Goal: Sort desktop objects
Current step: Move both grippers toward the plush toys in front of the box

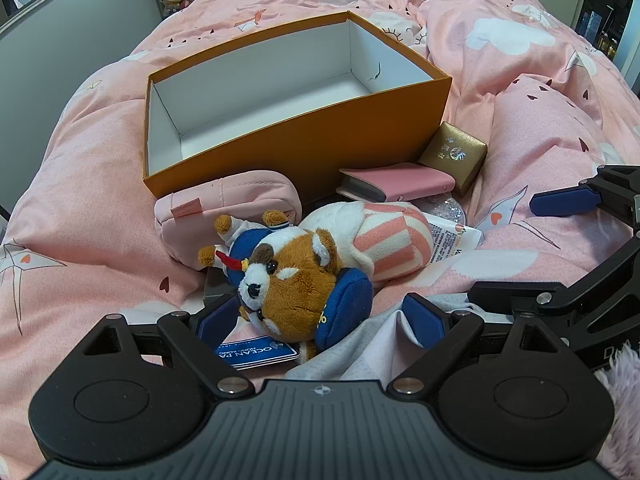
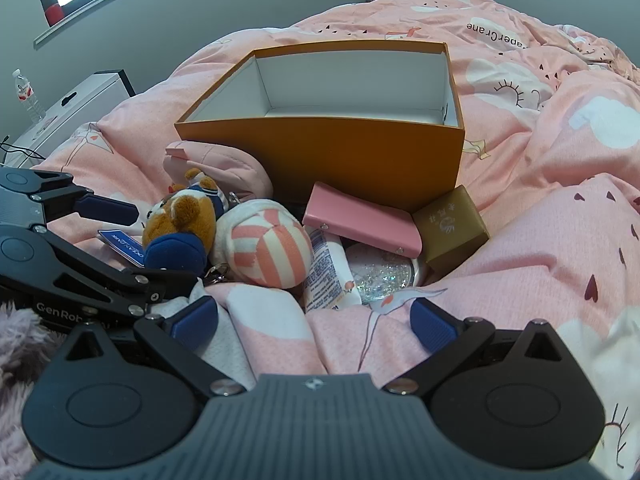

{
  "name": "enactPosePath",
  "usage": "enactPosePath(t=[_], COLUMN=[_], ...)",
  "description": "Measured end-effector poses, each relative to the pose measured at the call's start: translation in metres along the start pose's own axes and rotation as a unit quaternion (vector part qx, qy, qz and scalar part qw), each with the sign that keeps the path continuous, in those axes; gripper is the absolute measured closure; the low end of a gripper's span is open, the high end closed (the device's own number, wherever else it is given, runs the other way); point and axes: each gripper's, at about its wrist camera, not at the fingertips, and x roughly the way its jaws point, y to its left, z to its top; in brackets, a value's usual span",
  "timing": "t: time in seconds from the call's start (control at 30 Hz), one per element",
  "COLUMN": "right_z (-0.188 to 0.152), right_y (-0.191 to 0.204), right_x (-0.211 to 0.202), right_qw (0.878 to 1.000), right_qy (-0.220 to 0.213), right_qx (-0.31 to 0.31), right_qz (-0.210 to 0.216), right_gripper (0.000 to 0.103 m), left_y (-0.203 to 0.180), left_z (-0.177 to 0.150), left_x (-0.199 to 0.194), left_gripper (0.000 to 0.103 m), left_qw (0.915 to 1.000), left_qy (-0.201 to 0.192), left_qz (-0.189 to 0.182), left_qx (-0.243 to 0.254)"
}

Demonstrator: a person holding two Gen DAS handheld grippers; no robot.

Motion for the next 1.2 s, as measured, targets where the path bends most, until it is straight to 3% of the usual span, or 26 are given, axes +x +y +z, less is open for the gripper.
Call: enactPosePath(t=[0.97, 1.2], right_z=[0.002, 0.017], right_y=[-0.001, -0.003], right_x=[0.0, 0.0], right_qw=[1.0, 1.0], right_qy=[0.0, 0.001], right_qx=[-0.003, -0.023], right_qz=[0.0, 0.003], right_gripper=[0.002, 0.012], left_y=[0.001, 0.008], left_z=[0.004, 0.015], left_x=[-0.001, -0.014], left_gripper=[0.0, 0.018], left_qw=[0.9998, 0.9988], left_qy=[0.002, -0.006], left_qz=[-0.013, -0.044], left_qx=[0.013, 0.02])
